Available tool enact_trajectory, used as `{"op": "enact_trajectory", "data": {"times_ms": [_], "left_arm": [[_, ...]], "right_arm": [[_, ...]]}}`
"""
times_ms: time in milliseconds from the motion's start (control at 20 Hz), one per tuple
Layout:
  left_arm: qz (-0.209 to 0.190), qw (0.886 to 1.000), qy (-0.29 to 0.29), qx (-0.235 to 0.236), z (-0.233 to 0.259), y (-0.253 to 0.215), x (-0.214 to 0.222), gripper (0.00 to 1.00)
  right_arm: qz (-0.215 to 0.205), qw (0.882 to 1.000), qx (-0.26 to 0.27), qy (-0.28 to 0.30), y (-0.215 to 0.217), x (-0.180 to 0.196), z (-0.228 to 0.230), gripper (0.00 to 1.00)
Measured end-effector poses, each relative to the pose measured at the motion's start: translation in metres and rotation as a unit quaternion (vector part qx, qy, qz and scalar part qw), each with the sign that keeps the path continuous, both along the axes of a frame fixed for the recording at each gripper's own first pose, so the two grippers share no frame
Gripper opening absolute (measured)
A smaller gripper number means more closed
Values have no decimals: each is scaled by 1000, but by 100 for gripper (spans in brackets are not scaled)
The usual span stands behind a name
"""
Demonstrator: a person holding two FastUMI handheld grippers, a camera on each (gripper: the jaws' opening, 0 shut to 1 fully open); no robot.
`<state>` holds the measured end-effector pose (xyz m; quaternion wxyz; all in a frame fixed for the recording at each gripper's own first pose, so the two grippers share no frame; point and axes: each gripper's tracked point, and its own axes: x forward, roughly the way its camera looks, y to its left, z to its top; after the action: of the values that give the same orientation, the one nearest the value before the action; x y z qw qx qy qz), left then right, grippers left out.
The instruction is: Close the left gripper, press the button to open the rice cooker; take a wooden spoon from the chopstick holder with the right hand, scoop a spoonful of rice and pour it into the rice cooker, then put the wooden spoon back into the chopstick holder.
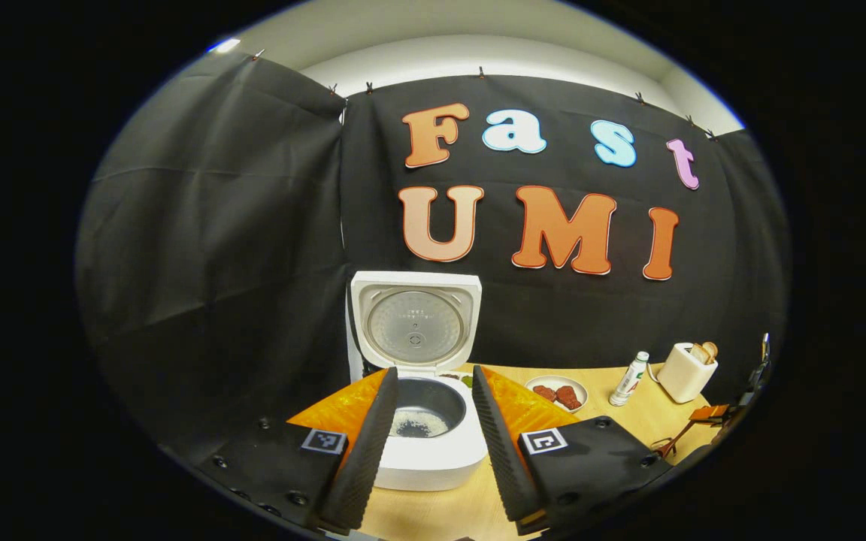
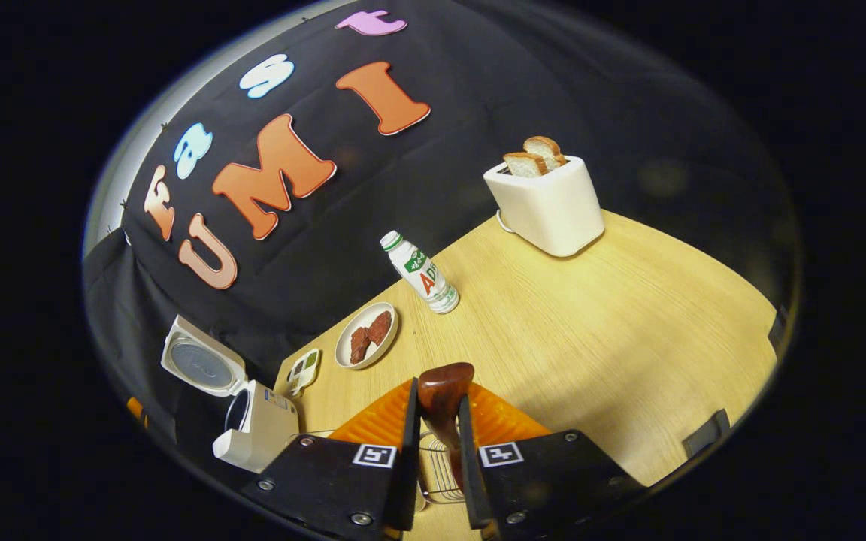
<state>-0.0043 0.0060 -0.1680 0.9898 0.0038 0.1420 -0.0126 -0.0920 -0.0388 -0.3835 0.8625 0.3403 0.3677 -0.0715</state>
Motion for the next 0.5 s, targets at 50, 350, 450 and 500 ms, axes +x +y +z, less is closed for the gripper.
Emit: {"op": "enact_trajectory", "data": {"times_ms": [50, 350, 450, 500], "left_arm": [[-1, 1000, 2, 0, -1, 2, 0, 70], [-16, 1000, 0, 8, -6, 3, 9, 70], [-30, 1000, 2, 5, -9, -3, 13, 69], [-37, 999, 2, 2, -11, -6, 16, 69]], "right_arm": [[0, 1000, -3, 0, 1, -3, 3, 30], [-13, 1000, -22, -2, 6, -25, 15, 23], [-30, 999, -32, -1, 5, -27, 17, 23], [-43, 998, -37, -5, 2, -27, 20, 20]]}}
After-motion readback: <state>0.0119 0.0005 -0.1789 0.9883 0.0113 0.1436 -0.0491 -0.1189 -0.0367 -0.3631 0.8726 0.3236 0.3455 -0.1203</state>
